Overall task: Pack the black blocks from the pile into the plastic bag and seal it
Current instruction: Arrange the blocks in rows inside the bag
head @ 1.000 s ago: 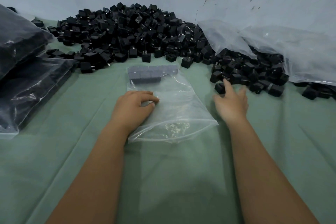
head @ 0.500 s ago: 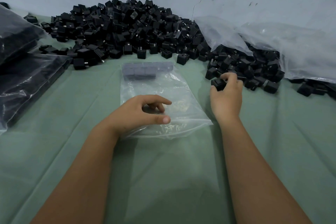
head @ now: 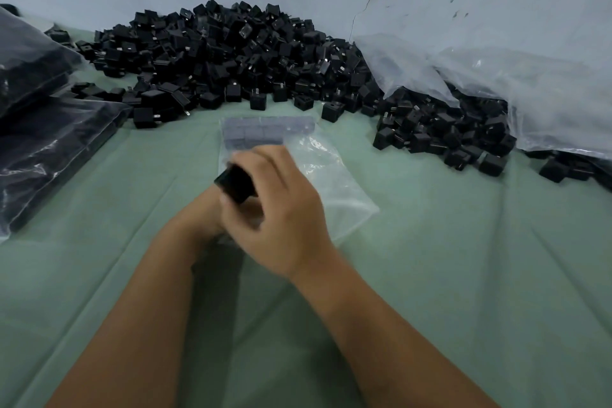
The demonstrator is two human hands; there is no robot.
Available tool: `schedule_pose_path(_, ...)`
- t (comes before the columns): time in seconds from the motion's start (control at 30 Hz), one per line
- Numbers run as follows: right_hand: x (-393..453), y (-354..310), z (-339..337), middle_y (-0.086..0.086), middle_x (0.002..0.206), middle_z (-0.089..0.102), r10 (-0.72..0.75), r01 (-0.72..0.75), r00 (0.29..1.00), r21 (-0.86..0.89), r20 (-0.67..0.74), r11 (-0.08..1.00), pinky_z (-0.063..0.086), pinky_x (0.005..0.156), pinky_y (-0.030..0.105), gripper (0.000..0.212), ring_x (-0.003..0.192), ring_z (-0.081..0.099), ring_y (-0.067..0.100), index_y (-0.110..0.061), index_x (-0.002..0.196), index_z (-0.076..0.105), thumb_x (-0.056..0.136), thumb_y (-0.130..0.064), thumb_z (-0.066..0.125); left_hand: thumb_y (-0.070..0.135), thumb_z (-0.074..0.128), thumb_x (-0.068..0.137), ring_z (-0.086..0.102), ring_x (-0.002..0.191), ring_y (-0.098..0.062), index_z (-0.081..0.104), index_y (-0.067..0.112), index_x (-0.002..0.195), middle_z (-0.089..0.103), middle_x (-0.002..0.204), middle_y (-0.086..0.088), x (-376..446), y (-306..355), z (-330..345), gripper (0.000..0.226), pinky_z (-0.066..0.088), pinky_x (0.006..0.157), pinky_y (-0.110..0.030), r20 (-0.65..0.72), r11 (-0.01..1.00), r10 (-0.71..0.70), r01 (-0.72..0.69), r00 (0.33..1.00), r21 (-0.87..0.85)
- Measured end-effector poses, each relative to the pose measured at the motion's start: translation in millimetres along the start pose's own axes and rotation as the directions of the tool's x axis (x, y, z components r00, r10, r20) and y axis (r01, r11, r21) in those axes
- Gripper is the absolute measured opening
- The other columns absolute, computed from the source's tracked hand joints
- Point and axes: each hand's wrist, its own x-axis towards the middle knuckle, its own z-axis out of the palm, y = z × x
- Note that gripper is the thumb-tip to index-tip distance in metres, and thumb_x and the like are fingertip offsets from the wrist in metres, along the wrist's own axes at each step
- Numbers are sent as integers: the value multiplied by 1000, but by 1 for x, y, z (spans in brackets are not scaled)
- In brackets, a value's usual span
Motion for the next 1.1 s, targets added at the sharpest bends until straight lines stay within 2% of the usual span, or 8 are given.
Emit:
schedule_pose_path(0.13, -3, -1, 0, 12, 93, 61, -55, 56, 998, -80, 13, 995, 49, 62, 31, 28, 75, 56, 22, 0, 99, 69, 76, -16, 61, -24, 38, 89, 57, 55, 15, 50, 27, 75, 60, 63, 20, 3, 1, -3, 54, 44, 53, -4, -121, 995, -50, 39, 991, -92)
schedule_pose_path(0.3, 4, 7, -12, 7, 83, 58, 49, -20, 994, -267, 103, 964, 41, 49, 29, 25, 65, 51, 20, -6, 92, 66, 75, -20, 55, 3, 68, 82, 56, 68, -24, 69, 5, 82, 63, 74, -15, 12, 11, -7, 2, 46, 69, -32, -223, 934, -55, -29, 973, -357)
schedule_pose_path(0.53, 1, 23, -11, 3, 111, 54, 342, -104, 865, -535, 367, 838, 36, 67, 30, 42, 97, 51, 23, -20, 128, 47, 88, -21, 60, 18, 78, 72, 64, 69, -9, 77, 15, 77, 70, 73, 1, 10, 14, -5, 6, 51, 68, -17, -184, 877, 90, -165, 979, -452)
schedule_pose_path(0.63, 8, 24, -15, -1, 105, 62, 376, -143, 846, -519, 377, 842, 43, 77, 31, 31, 100, 56, 22, -21, 117, 55, 86, -19, 58, 12, 74, 76, 67, 77, -11, 78, 18, 76, 72, 78, 2, 9, 17, -3, 7, 52, 76, -19, -134, 874, 172, -214, 976, -436)
schedule_pose_path(0.77, 7, 30, -16, -6, 86, 54, 446, -179, 816, -573, 368, 800, 34, 65, 25, 9, 81, 55, 15, -22, 94, 57, 91, -16, 51, 15, 76, 74, 67, 75, -10, 78, 19, 75, 71, 77, 2, 7, 21, -1, 5, 51, 74, -18, -59, 866, 215, -218, 975, -450)
schedule_pose_path(0.87, 10, 41, -13, -8, 82, 46, 632, -373, 696, -580, 341, 724, 27, 60, 20, 14, 75, 41, 12, -19, 91, 54, 98, -21, 43, 19, 80, 73, 66, 76, -7, 78, 21, 73, 72, 75, 4, 4, 23, -1, 3, 51, 77, -16, -41, 894, 219, -217, 975, -391)
schedule_pose_path(0.97, 10, 43, -14, -8, 68, 41, 687, -419, 640, -592, 345, 688, 29, 59, 26, 19, 67, 42, 15, -23, 77, 47, 94, -31, 43, 31, 72, 80, 64, 75, -1, 75, 26, 65, 72, 72, 8, 4, 17, -8, 16, 46, 80, -12, -309, 941, 85, -178, 947, -289)
schedule_pose_path(1.1, 3, 39, -16, -8, 68, 39, 613, -314, 694, -607, 378, 730, 19, 58, 26, 27, 76, 42, 15, -20, 69, 45, 94, -26, 40, 24, 63, 91, 56, 60, 5, 68, 24, 64, 67, 62, 14, 11, 5, -16, 28, 43, 61, -6, -629, 938, -189, -52, 754, -344)
